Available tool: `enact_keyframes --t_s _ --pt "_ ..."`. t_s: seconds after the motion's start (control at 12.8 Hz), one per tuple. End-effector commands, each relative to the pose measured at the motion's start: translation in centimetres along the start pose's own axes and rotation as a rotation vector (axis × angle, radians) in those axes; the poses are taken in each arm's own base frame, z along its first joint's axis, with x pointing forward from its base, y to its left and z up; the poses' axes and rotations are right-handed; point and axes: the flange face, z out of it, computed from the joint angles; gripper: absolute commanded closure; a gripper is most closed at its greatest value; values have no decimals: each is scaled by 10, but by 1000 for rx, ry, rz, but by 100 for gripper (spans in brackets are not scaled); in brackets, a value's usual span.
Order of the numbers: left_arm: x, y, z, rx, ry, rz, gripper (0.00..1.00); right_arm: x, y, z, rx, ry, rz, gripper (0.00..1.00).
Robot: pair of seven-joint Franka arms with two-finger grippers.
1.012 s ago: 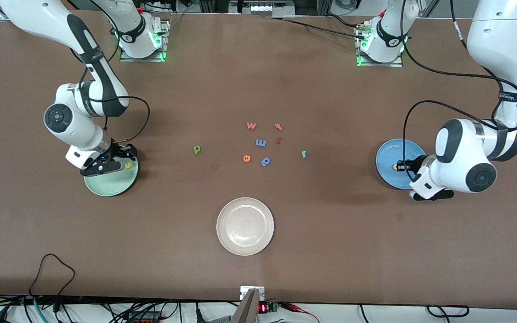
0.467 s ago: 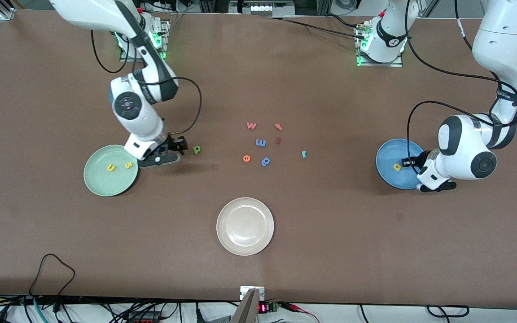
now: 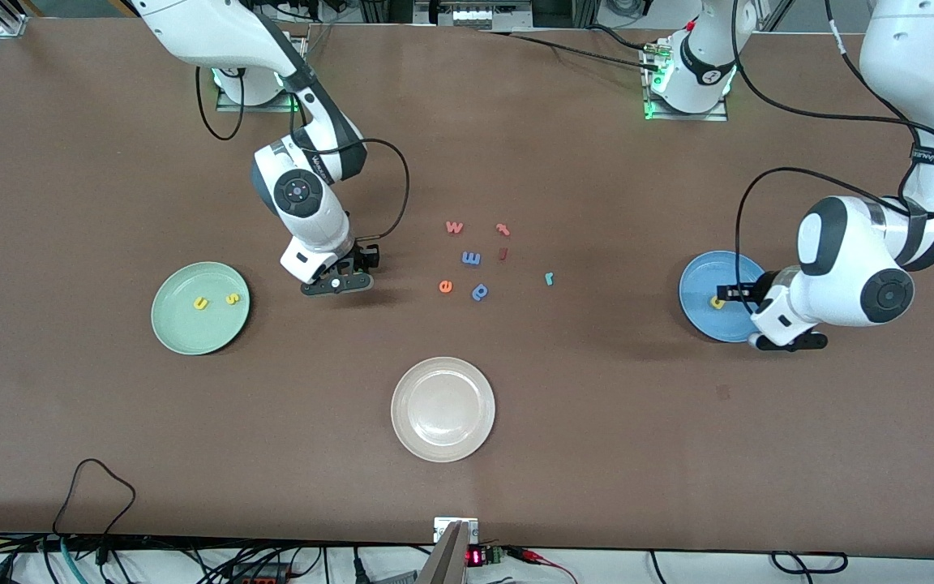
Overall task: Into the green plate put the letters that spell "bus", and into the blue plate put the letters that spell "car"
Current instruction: 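Grasp the green d with the right gripper while the left gripper reaches cyan letter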
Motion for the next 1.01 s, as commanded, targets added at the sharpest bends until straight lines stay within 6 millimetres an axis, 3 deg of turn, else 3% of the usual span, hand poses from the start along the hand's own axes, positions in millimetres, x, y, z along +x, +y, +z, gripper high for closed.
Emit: enact_keyframes --t_s 0.0,0.23,0.55,0.7,0.86,0.93 --pt "-3 77 7 -6 -27 138 41 -1 -4 2 -22 -32 4 41" --pt "-3 168 38 -25 17 255 43 -4 -5 10 -29 -51 4 41" --pt "2 255 71 -26 28 148 45 -7 -11 16 -34 -59 -6 46" --pt "5 266 76 -48 46 106 44 -8 -11 19 -36 -63 -8 50" --pt "-8 295 90 -42 52 114 45 -7 -10 20 -39 -61 -13 59" --pt "-10 297 95 -43 59 105 45 -8 -10 20 -40 -63 -16 63"
